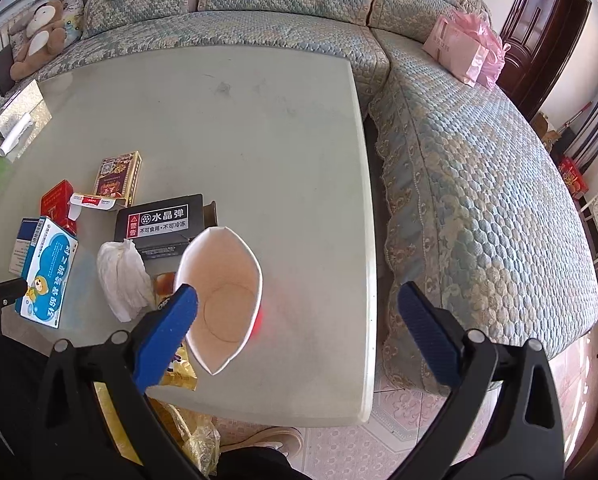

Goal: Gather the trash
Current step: 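Reach the left tool to the blue box while the right tool reaches the red cup, then close the left tool on the blue box while the right tool grips the red cup, then carry the blue box and red cup over the yellow trash bin with both tools, then open both tools to drop the blue box and red cup into the bin, then move both tools back over the table toward the remaining items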

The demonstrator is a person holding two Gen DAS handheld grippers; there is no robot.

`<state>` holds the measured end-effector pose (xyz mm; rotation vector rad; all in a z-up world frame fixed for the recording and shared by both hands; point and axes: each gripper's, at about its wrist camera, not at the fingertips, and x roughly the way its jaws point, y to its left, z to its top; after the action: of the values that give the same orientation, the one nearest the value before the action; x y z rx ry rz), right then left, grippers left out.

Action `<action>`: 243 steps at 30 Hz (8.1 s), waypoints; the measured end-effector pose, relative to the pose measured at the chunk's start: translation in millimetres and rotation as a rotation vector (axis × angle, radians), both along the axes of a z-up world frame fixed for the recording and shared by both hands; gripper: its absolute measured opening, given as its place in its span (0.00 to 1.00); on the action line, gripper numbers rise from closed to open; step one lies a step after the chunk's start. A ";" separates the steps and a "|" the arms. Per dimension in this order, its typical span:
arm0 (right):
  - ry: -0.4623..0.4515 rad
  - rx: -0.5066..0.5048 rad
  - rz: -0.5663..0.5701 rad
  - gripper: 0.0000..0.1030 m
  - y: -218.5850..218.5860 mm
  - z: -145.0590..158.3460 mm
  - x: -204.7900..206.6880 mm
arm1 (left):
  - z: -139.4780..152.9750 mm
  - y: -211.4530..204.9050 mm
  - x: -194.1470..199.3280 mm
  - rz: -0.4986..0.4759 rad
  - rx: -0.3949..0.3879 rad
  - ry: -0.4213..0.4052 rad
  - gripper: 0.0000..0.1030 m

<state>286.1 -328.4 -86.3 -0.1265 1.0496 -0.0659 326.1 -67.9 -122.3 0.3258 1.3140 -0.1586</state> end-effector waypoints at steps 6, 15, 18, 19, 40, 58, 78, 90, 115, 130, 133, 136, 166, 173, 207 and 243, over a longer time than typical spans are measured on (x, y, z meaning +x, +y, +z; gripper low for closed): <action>0.040 0.004 0.004 0.95 -4.6 -17.5 8.3 | -12.8 -2.8 7.9 0.012 -0.005 0.026 0.94; 0.085 0.054 0.012 0.95 -9.6 -37.4 22.8 | -28.9 -3.2 18.2 0.027 -0.059 0.087 0.94; 0.091 0.069 0.015 0.94 -8.6 -40.2 26.1 | -31.8 -2.9 21.7 0.034 -0.074 0.097 0.92; 0.093 0.076 0.021 0.93 -7.7 -40.7 27.1 | -32.4 -2.2 23.8 0.037 -0.078 0.101 0.88; 0.133 0.167 0.043 0.05 -2.3 -38.8 28.0 | -50.3 0.6 32.6 0.028 -0.133 0.185 0.21; -0.024 0.054 0.142 0.05 54.3 34.6 -10.4 | 39.1 13.4 2.6 -0.009 -0.193 -0.013 0.20; -0.176 0.011 0.329 0.05 156.9 121.8 -144.3 | 137.3 50.1 -141.2 -0.063 -0.216 -0.224 0.20; -0.199 -0.026 0.358 0.05 178.4 120.7 -200.0 | 139.7 50.9 -200.2 -0.092 -0.201 -0.283 0.20; -0.109 -0.025 0.324 0.05 174.3 57.2 -231.2 | 59.0 35.9 -226.9 -0.134 -0.214 -0.149 0.20; -0.007 -0.004 0.318 0.05 176.7 -10.9 -235.9 | -19.7 37.7 -228.8 -0.113 -0.252 -0.013 0.21; 0.020 0.000 0.311 0.05 175.3 -26.8 -235.4 | -38.4 36.8 -227.1 -0.108 -0.246 0.021 0.21; 0.040 0.005 0.305 0.05 174.9 -40.7 -234.4 | -55.6 35.7 -225.2 -0.109 -0.245 0.051 0.21; 0.313 0.054 0.196 0.05 167.5 -218.6 -179.8 | -230.6 34.9 -187.9 -0.066 -0.179 0.329 0.21; 0.383 0.079 0.190 0.05 170.6 -254.1 -177.9 | -258.3 38.6 -178.2 -0.046 -0.163 0.364 0.21; 0.426 0.094 0.185 0.53 177.9 -280.5 -178.6 | -290.3 35.2 -168.7 -0.027 -0.063 0.383 0.57; -0.047 0.132 0.259 0.86 91.7 61.5 -168.6 | 100.9 103.3 -128.3 -0.011 -0.094 -0.079 0.79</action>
<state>117.5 -236.8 -24.9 -0.1394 0.9802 0.2337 197.7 35.4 -21.4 0.2571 1.2223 -0.2140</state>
